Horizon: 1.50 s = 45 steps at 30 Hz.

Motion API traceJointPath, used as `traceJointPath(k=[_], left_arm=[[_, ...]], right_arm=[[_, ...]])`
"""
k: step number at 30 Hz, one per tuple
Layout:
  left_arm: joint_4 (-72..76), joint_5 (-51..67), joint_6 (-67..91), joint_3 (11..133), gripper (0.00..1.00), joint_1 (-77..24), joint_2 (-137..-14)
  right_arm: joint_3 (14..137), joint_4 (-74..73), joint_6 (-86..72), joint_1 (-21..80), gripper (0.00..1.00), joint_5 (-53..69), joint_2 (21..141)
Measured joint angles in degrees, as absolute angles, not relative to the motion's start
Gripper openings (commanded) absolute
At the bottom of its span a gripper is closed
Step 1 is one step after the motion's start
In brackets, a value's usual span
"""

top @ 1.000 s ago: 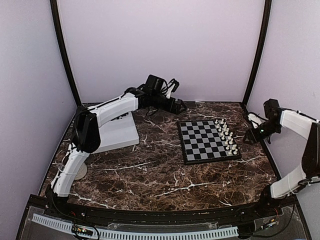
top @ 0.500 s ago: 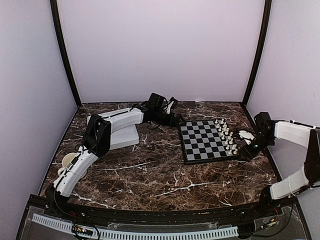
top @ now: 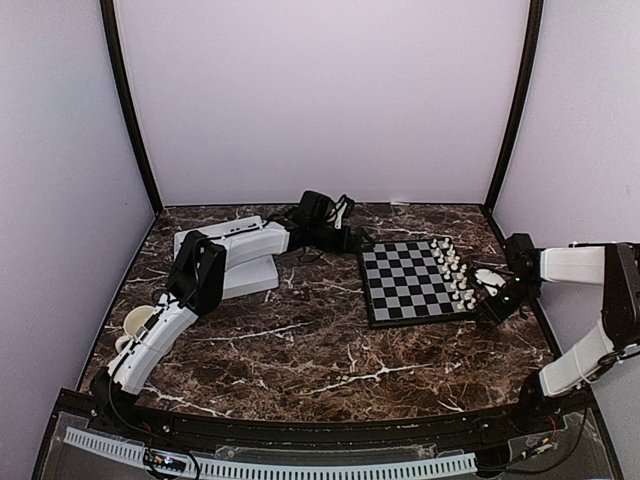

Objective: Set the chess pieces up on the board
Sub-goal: Move the chessboard to the center of the board.

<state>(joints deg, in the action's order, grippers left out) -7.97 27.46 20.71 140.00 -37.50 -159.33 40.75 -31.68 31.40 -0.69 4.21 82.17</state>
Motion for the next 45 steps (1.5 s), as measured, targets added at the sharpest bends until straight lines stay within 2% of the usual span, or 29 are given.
traceJointPath(k=[6, 13, 22, 27, 33, 45], left_arm=[[-1.4, 24.8, 24.9, 138.3, 0.99, -37.5, -159.6], [8.3, 29.2, 30.4, 141.6, 0.99, -37.6, -164.3], [8.3, 35.0, 27.4, 140.6, 0.94, -37.4, -164.1], [7.4, 37.3, 24.1, 129.3, 0.89, -37.4, -157.2], [5.3, 40.9, 21.6, 118.7, 0.87, -38.7, -150.7], [0.8, 45.6, 16.6, 109.7, 0.84, -47.2, -144.6]], right_arm=[[40.2, -29.5, 30.7, -0.7, 0.66, 3.6, 82.6], [40.3, -28.4, 29.9, -0.7, 0.66, 3.6, 83.0], [40.9, -28.3, 28.8, -0.7, 0.66, 2.3, 83.6], [42.2, -26.7, 28.0, -2.4, 0.66, -0.7, 85.1], [45.1, -23.9, 27.7, -6.4, 0.65, -2.2, 88.4], [51.4, -23.2, 27.6, -7.7, 0.64, -3.7, 94.5]])
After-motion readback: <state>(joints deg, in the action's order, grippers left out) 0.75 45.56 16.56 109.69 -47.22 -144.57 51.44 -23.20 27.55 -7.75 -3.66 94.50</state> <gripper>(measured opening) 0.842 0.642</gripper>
